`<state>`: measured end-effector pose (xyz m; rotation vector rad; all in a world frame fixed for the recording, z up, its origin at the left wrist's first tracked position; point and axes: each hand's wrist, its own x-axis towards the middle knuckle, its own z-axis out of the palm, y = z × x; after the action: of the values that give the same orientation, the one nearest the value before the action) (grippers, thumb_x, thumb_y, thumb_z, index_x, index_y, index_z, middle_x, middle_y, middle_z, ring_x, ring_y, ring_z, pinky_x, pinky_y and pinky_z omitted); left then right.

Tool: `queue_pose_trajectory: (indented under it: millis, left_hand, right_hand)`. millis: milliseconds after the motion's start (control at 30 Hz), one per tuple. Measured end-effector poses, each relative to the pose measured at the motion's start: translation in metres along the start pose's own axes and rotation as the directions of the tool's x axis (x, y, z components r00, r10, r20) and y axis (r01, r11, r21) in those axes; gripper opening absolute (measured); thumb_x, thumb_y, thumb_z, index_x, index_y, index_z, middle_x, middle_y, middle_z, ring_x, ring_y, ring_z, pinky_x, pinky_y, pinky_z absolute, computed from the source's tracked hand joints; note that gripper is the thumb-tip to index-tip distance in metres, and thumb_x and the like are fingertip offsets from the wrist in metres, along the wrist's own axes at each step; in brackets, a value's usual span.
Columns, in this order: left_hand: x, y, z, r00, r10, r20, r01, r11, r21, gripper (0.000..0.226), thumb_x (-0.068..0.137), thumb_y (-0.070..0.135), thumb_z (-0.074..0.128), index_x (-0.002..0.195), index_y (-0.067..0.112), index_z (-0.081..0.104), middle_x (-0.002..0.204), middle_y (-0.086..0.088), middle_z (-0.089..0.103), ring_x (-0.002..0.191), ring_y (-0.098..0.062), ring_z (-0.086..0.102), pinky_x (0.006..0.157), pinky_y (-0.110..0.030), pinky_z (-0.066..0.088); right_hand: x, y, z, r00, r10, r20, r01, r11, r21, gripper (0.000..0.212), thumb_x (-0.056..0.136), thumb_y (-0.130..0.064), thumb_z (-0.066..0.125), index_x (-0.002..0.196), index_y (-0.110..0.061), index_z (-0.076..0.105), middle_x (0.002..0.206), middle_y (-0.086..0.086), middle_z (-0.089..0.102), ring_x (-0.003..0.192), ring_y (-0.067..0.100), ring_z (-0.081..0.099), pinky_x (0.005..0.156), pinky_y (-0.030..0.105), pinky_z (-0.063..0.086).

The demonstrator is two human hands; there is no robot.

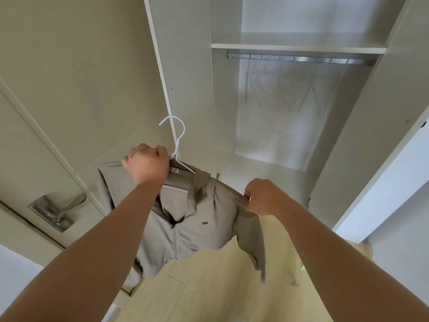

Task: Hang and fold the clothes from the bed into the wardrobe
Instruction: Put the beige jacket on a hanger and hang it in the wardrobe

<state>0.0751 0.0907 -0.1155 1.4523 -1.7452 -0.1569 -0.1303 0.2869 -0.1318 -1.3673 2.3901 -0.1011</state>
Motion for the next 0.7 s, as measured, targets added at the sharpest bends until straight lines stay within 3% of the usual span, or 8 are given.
queue_pose_trajectory:
  millis: [100, 167, 233, 400, 467, 567, 633, 700]
  left_hand:
    - [-0.008, 0.011, 0.002, 0.998, -0.040, 0.054, 0.041, 0.999, -0.018, 0.041, 0.092, 0.016, 0.050, 0.056, -0.001, 0.060, 0.073, -0.008, 0.053, 0.082, -0.033, 0.052, 0.078, -0.035, 0.022]
    - [-0.015, 0.021, 0.003, 0.995, -0.035, 0.092, 0.039, 0.999, -0.034, 0.042, 0.095, 0.020, 0.050, 0.060, 0.001, 0.064, 0.076, -0.006, 0.053, 0.085, -0.033, 0.053, 0.083, -0.037, 0.028]
    - [-0.022, 0.035, 0.005, 0.992, -0.003, 0.129, 0.009, 0.999, -0.041, 0.045, 0.098, 0.027, 0.049, 0.063, 0.005, 0.066, 0.079, -0.004, 0.052, 0.085, -0.031, 0.053, 0.085, -0.038, 0.031]
    - [-0.038, 0.057, 0.009, 0.960, 0.111, 0.256, -0.088, 0.991, -0.098, 0.053, 0.102, 0.043, 0.046, 0.061, 0.015, 0.064, 0.080, 0.004, 0.050, 0.079, -0.020, 0.048, 0.082, -0.034, 0.027]
    - [-0.041, 0.056, 0.009, 0.918, 0.170, 0.359, -0.097, 0.973, -0.212, 0.046, 0.102, 0.048, 0.047, 0.073, 0.020, 0.070, 0.083, 0.009, 0.050, 0.078, -0.013, 0.050, 0.083, -0.031, 0.035]
    - [-0.038, 0.041, 0.006, 0.891, 0.221, 0.397, -0.035, 0.904, -0.425, 0.020, 0.099, 0.047, 0.053, 0.104, 0.032, 0.064, 0.099, 0.015, 0.056, 0.084, 0.001, 0.057, 0.078, -0.011, 0.040]
    - [-0.034, 0.019, 0.008, 0.902, 0.171, 0.395, 0.049, 0.871, -0.489, 0.019, 0.099, 0.036, 0.055, 0.116, 0.033, 0.063, 0.111, 0.013, 0.062, 0.085, -0.001, 0.063, 0.081, -0.017, 0.047]
    - [-0.031, -0.007, 0.010, 0.872, 0.081, 0.483, 0.174, 0.870, -0.461, 0.029, 0.098, 0.021, 0.049, 0.111, 0.040, 0.067, 0.113, 0.014, 0.065, 0.078, -0.002, 0.063, 0.067, -0.019, 0.050]
  right_hand:
    - [-0.001, -0.011, -0.001, 0.987, -0.043, -0.158, 0.035, 0.998, -0.051, 0.049, 0.085, -0.026, 0.069, 0.130, -0.025, 0.050, 0.122, 0.005, 0.050, 0.111, 0.027, 0.053, 0.092, 0.039, 0.048]
    - [-0.002, -0.025, -0.004, 0.944, -0.138, -0.300, 0.132, 0.990, -0.040, 0.062, 0.088, -0.045, 0.068, 0.141, -0.030, 0.039, 0.131, 0.006, 0.046, 0.120, 0.028, 0.049, 0.098, 0.043, 0.043]
    - [0.001, -0.040, -0.004, 0.930, -0.211, -0.302, 0.227, 0.974, 0.016, 0.063, 0.091, -0.055, 0.061, 0.143, -0.030, 0.035, 0.131, 0.005, 0.051, 0.119, 0.029, 0.052, 0.100, 0.045, 0.044]
    - [0.013, -0.054, 0.002, 0.910, -0.207, -0.358, 0.264, 0.957, 0.118, 0.027, 0.105, -0.045, 0.041, 0.116, -0.023, 0.052, 0.094, 0.003, 0.065, 0.089, 0.028, 0.064, 0.080, 0.044, 0.054]
    - [0.018, -0.046, 0.000, 0.900, -0.144, -0.411, 0.247, 0.946, 0.208, 0.022, 0.107, -0.037, 0.040, 0.103, -0.023, 0.057, 0.086, 0.001, 0.064, 0.083, 0.029, 0.064, 0.077, 0.043, 0.053]
    - [0.027, -0.029, -0.001, 0.884, -0.091, -0.459, 0.198, 0.961, 0.191, 0.020, 0.107, -0.031, 0.042, 0.100, -0.025, 0.059, 0.083, -0.002, 0.061, 0.084, 0.029, 0.062, 0.078, 0.041, 0.048]
    - [0.032, -0.022, -0.001, 0.870, -0.070, -0.488, 0.183, 0.965, 0.187, 0.019, 0.107, -0.031, 0.042, 0.100, -0.026, 0.059, 0.083, -0.003, 0.061, 0.083, 0.028, 0.060, 0.079, 0.041, 0.044]
    - [0.034, -0.019, -0.003, 0.860, -0.041, -0.509, 0.155, 0.971, 0.183, 0.016, 0.106, -0.031, 0.043, 0.097, -0.029, 0.056, 0.079, -0.007, 0.058, 0.077, 0.025, 0.054, 0.077, 0.038, 0.037]
